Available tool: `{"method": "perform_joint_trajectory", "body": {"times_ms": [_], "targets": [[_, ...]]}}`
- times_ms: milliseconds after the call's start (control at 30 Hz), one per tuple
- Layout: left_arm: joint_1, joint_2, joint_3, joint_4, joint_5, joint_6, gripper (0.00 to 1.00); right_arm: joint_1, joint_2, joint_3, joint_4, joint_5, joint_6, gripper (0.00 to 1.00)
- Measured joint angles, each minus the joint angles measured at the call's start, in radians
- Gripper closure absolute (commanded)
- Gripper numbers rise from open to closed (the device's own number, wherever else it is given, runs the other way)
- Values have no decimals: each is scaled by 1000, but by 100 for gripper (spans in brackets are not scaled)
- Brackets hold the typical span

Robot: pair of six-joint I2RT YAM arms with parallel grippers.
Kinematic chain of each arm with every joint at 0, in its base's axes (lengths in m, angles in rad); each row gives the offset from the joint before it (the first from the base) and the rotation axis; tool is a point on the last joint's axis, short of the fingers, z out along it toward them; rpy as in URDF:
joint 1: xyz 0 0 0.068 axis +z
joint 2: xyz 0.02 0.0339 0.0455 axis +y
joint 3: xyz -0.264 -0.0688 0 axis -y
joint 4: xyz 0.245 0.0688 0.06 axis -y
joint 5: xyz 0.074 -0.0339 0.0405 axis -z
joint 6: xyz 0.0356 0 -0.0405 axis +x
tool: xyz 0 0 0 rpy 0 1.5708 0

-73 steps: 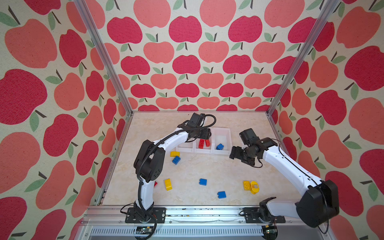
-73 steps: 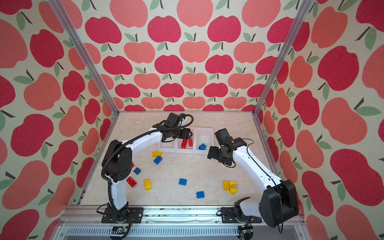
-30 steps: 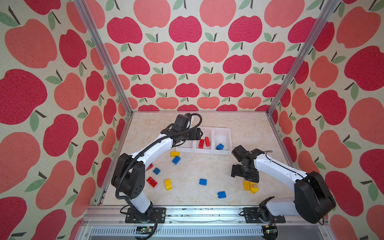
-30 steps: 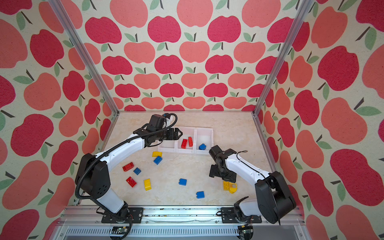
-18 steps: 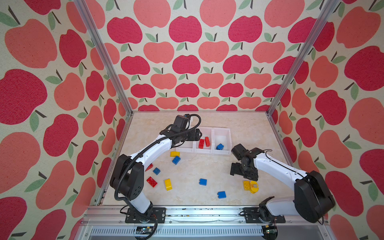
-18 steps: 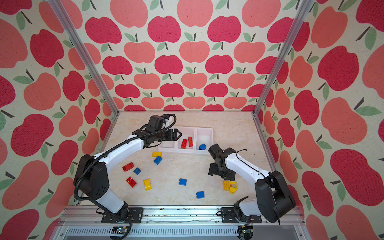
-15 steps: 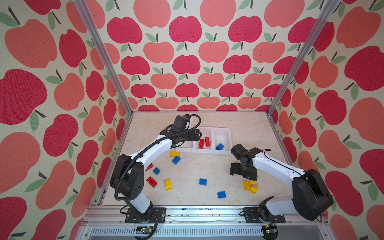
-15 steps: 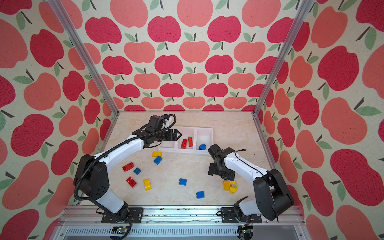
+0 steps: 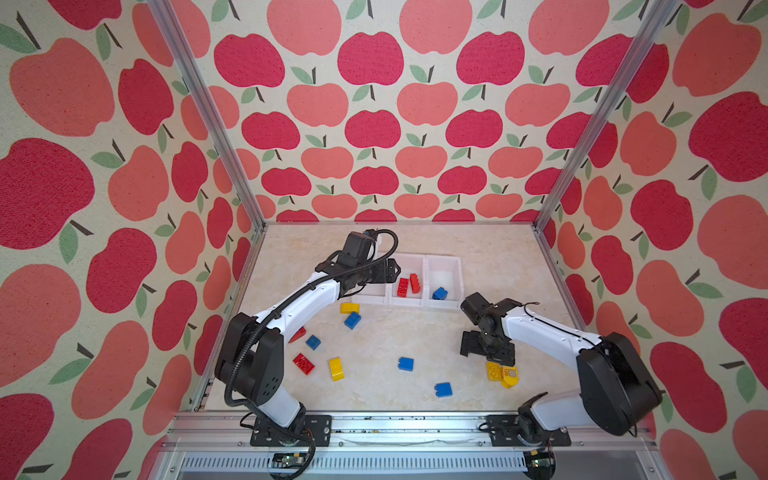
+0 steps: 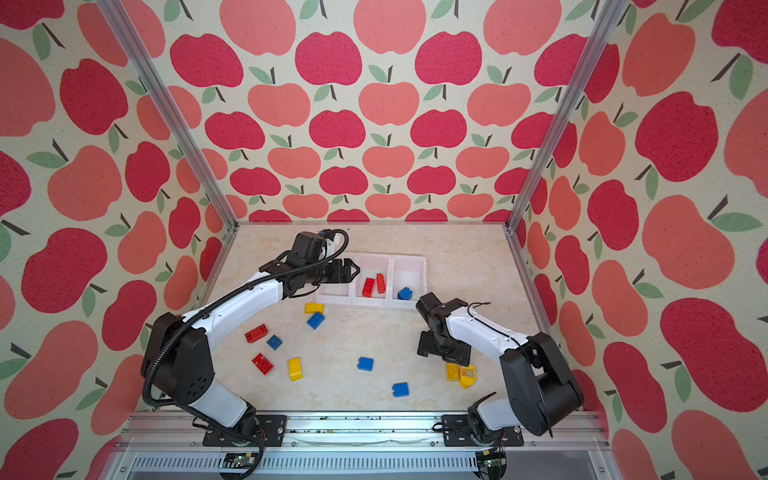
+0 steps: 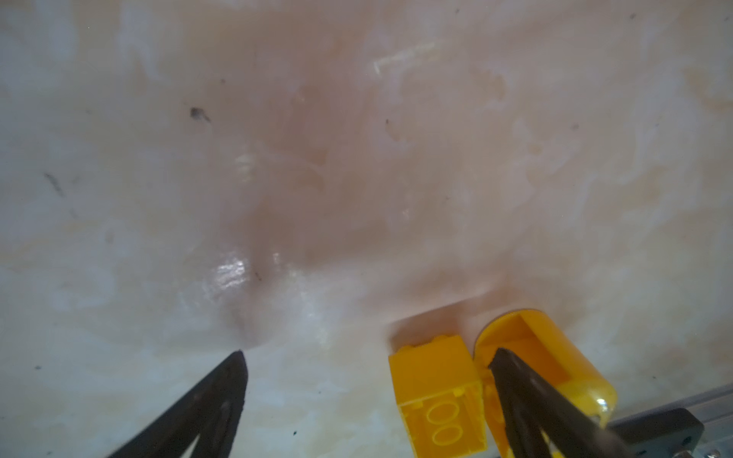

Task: Sort the legos into containers by color
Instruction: 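Move the right gripper down to the yellow brick while the left gripper lifts, then close the right gripper on the yellow brick and lift it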

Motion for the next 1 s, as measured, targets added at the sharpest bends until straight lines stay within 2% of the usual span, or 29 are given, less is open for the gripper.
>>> {"method": "perform_joint_trajectory", "body": {"times_ms": [100, 333, 800, 1000], "targets": [[0, 0, -4, 2, 0, 0, 15, 0, -5, -11, 0, -6, 5, 3], [5, 0, -11, 3, 3, -2, 16, 1, -19, -45, 1, -18, 30, 21], [14, -34, -48, 9, 3, -23, 16, 39, -19, -54, 22, -29, 59, 68], [30, -98, -108, 14, 2, -35, 15, 53, -14, -6, 6, -27, 55, 75]]}}
